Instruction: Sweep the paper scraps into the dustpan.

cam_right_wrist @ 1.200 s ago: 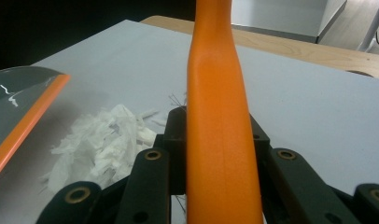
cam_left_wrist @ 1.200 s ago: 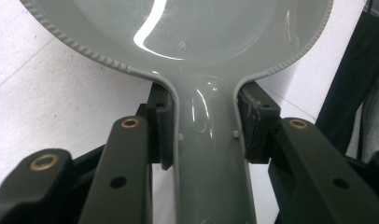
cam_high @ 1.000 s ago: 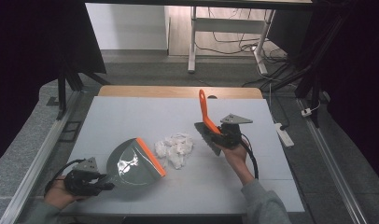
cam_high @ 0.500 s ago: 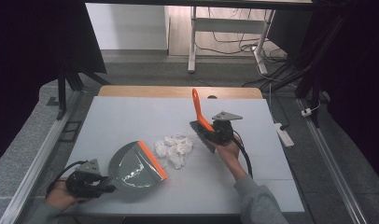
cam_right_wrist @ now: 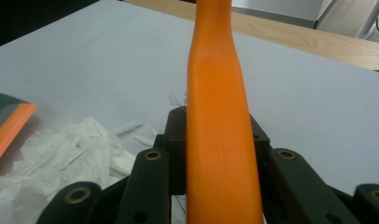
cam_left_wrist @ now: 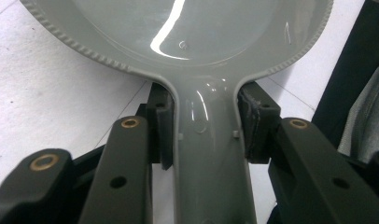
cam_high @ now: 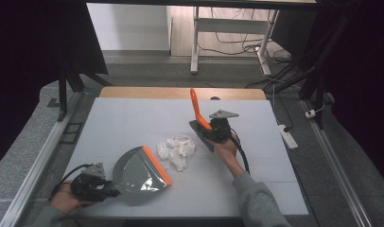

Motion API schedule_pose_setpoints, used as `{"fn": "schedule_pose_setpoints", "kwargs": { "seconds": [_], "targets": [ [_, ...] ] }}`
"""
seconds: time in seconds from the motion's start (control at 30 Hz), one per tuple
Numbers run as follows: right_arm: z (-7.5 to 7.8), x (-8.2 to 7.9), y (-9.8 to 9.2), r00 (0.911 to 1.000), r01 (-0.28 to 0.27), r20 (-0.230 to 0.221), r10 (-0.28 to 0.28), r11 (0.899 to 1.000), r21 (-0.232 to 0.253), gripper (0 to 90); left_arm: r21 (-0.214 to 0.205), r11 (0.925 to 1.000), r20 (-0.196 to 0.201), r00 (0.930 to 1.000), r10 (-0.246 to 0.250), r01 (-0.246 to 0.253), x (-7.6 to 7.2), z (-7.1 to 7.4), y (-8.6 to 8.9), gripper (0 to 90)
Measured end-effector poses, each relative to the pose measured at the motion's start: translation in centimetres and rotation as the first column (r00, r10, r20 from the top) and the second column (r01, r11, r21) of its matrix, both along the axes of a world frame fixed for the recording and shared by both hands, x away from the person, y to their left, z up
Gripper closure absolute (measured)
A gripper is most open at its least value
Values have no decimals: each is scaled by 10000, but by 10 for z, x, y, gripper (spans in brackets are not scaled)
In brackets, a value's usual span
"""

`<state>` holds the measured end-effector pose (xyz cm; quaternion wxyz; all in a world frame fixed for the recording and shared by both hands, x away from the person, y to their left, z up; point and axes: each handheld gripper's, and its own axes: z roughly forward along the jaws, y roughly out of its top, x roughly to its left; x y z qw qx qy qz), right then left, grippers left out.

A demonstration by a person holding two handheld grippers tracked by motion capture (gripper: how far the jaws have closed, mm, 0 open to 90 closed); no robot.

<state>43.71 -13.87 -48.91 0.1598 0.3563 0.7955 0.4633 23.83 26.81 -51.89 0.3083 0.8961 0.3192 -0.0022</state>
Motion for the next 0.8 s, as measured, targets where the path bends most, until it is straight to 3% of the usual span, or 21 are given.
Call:
{"fn": "schedule_pose_setpoints", "kwargs": {
  "seconds": [0.53, 0.8],
  "targets": [
    [-6, 8, 4, 9996, 208, -206, -216, 9992, -340, 702, -176, 9998, -238, 9997, 18, -22, 5, -2, 1, 611],
    [-11, 15, 18, 9994, 184, -291, -213, 9950, -977, 702, -338, 9994, -413, 9991, -90, 76, 11, -4, 4, 611]
  ]
}}
